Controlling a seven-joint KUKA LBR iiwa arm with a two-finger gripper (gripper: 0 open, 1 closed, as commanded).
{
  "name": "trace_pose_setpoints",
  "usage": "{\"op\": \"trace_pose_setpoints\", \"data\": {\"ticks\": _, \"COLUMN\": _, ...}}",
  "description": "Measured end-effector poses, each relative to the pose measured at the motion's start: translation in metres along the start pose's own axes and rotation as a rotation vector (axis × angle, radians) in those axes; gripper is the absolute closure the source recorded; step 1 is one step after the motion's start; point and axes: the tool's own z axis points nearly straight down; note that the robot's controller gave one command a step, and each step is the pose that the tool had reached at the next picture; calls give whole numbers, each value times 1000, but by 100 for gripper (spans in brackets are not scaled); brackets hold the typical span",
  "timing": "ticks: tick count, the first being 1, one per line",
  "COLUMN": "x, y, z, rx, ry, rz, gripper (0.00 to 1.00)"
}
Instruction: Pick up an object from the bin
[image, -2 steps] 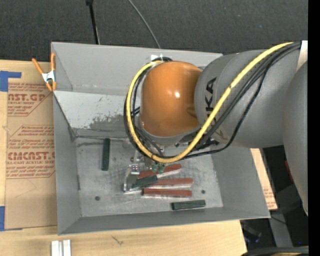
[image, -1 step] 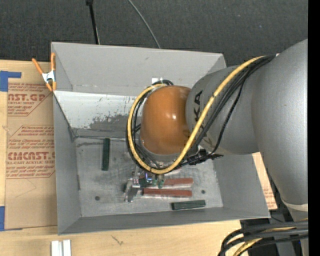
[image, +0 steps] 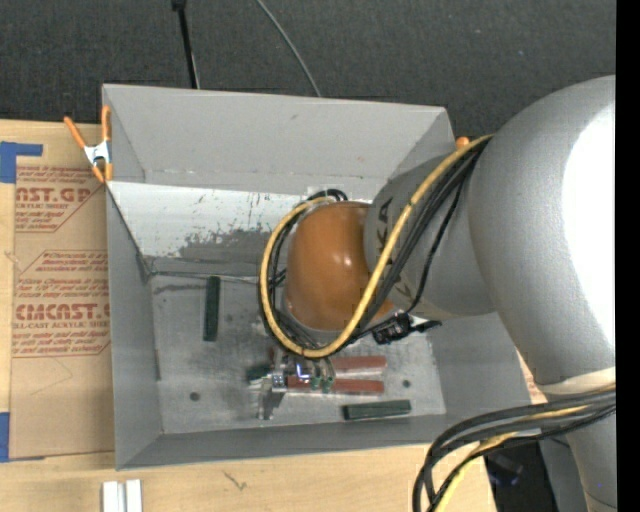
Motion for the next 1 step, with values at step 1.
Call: {"op": "trace_pose_setpoints", "data": {"ticks": 1, "x": 0, "y": -22, "z": 32, "rx": -1, "ry": 8, "rz": -30, "gripper": 100}}
